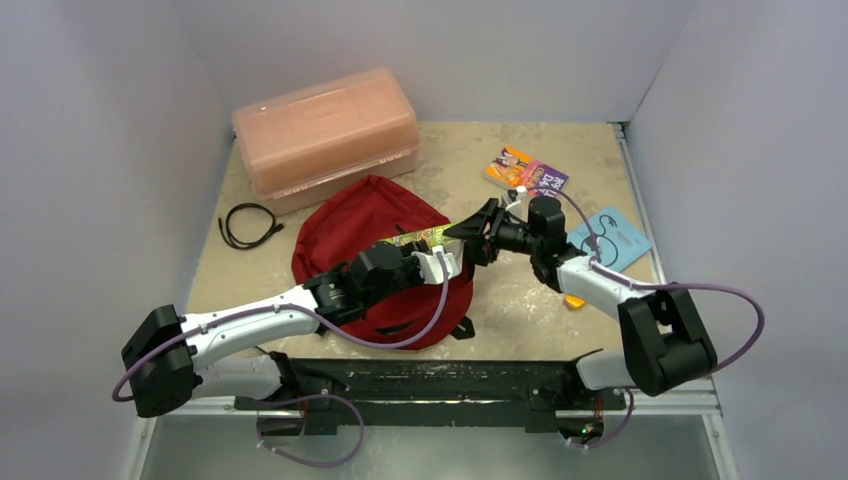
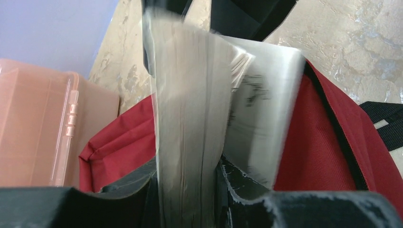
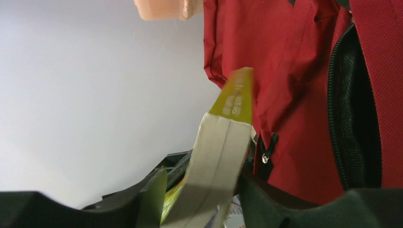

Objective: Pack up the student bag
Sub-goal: Pick up the book from the center of the board.

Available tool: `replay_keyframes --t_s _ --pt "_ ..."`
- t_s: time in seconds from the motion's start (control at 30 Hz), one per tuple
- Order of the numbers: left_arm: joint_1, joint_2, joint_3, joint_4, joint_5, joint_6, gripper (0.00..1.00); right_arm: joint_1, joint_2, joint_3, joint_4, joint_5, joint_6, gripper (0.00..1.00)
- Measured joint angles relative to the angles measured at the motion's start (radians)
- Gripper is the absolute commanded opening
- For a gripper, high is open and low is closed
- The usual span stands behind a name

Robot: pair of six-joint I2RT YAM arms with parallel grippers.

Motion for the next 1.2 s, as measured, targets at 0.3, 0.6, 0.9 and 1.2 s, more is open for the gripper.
replay_keyframes --t_s 0.3,0.6,0.9,1.2 --pt "-0.005 -0.011 -0.005 -0.020 0.011 -0.080 0.68 0.001 0.066 -0.010 0.089 -0.020 0.077 0.06" --pt "-0.014 -0.221 -0.020 -0.100 0.205 -0.359 0.78 0.002 0.144 0.082 -0.066 -0.021 -0.157 0.00" --pt "-0.002 -0.330 0.023 -0.283 0.124 -0.706 0.94 0.002 0.119 0.164 -0.212 -0.021 -0.505 0.00" --pt "0.410 -0.405 0.078 -0.492 0.113 -1.164 1.00 0.000 -0.031 0.165 -0.189 -0.147 -0.680 0.00"
